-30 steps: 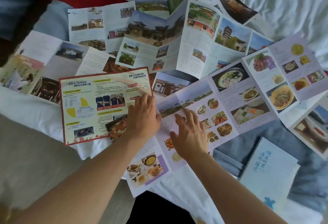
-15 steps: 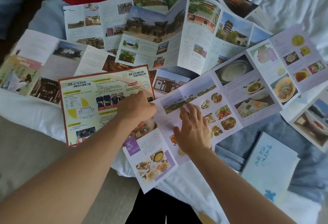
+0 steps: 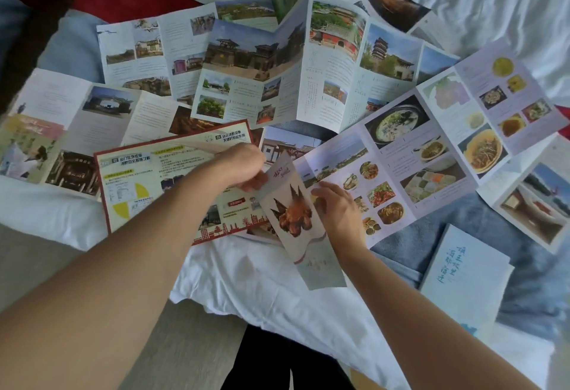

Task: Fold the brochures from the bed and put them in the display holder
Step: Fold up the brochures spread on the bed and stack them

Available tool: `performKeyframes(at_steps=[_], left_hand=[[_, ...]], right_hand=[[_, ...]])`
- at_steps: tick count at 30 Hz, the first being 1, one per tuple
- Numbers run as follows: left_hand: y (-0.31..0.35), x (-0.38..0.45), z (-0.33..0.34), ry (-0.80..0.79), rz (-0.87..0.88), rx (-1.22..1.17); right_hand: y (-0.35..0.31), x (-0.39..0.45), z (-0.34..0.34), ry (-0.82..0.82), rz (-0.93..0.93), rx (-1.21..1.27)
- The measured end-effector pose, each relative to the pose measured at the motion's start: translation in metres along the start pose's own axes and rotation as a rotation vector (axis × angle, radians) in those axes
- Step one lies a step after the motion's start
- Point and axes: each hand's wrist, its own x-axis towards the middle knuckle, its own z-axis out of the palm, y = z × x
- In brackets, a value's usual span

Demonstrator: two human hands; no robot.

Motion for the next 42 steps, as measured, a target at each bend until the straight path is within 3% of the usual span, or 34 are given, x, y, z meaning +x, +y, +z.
performKeyframes(at_steps=[4, 8, 12, 16, 25, 32, 38, 42], left_hand=[[-0.008, 0.006, 0.028, 0.143, 0.311, 0.375], [-0.004, 0.01, 0.051, 0.283, 0.428, 0.532], [0.001, 0.01, 0.058, 0.351, 0.482, 0.611], [0.001, 0.012, 0.065, 0.366, 0.494, 0.724], [0.019, 0.021, 0.081, 0.465, 0.469, 0.543], [0.044, 0.011, 0.085, 0.376, 0.386, 0.335], [0.07, -0.001, 0.085, 0.361, 0.274, 0.144], [0.079, -0.01, 0.097, 0.405, 0.419, 0.071]], right_hand=[[-0.003, 0.004, -0.014, 0.104, 0.242, 0.304], [0.002, 0.008, -0.023, 0.108, 0.324, 0.43], [0.008, 0.005, -0.026, 0.124, 0.237, 0.346], [0.021, -0.005, -0.018, 0.142, 0.095, 0.078], [0.041, -0.002, -0.017, 0.145, -0.004, -0.059], [0.05, 0.001, -0.051, 0.144, -0.008, -0.152], [0.071, 0.008, -0.083, 0.102, 0.095, -0.137], [0.081, 0.004, -0.088, 0.041, 0.112, -0.114]])
